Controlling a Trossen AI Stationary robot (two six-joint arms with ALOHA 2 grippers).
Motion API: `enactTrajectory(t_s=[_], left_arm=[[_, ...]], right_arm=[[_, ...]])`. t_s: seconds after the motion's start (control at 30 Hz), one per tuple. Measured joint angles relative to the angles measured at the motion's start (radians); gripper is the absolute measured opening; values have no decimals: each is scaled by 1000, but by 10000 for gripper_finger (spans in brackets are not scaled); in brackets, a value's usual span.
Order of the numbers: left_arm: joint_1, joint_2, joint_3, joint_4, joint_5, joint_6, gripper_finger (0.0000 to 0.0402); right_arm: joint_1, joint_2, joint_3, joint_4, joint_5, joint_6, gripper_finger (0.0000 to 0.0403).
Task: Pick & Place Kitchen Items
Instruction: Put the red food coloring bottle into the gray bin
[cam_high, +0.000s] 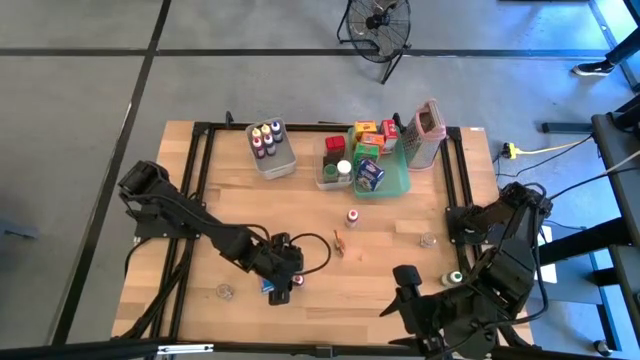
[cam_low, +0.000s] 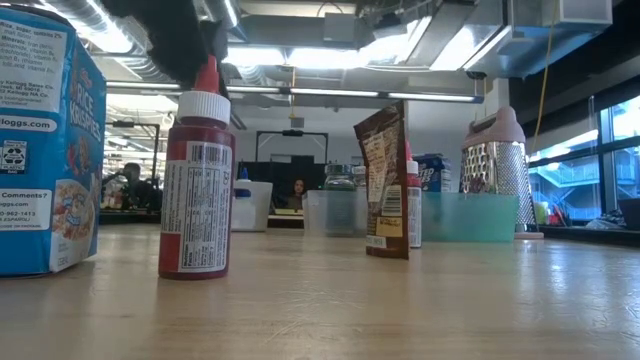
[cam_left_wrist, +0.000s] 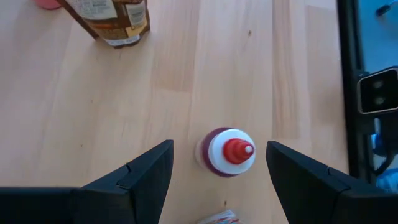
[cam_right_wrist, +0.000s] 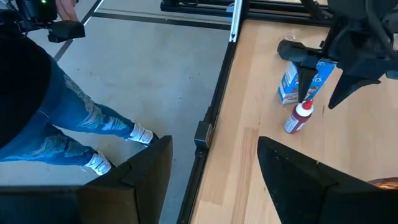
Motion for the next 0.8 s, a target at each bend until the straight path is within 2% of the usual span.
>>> enactTrajectory(t_s=[0.33,0.8], left_arm=[[0,66,0,22,32,15,251],[20,70,0,35,24,15,251]], right_arm=[[0,0,0,-3,0,0,238],[0,0,0,-39,26,-3,238]])
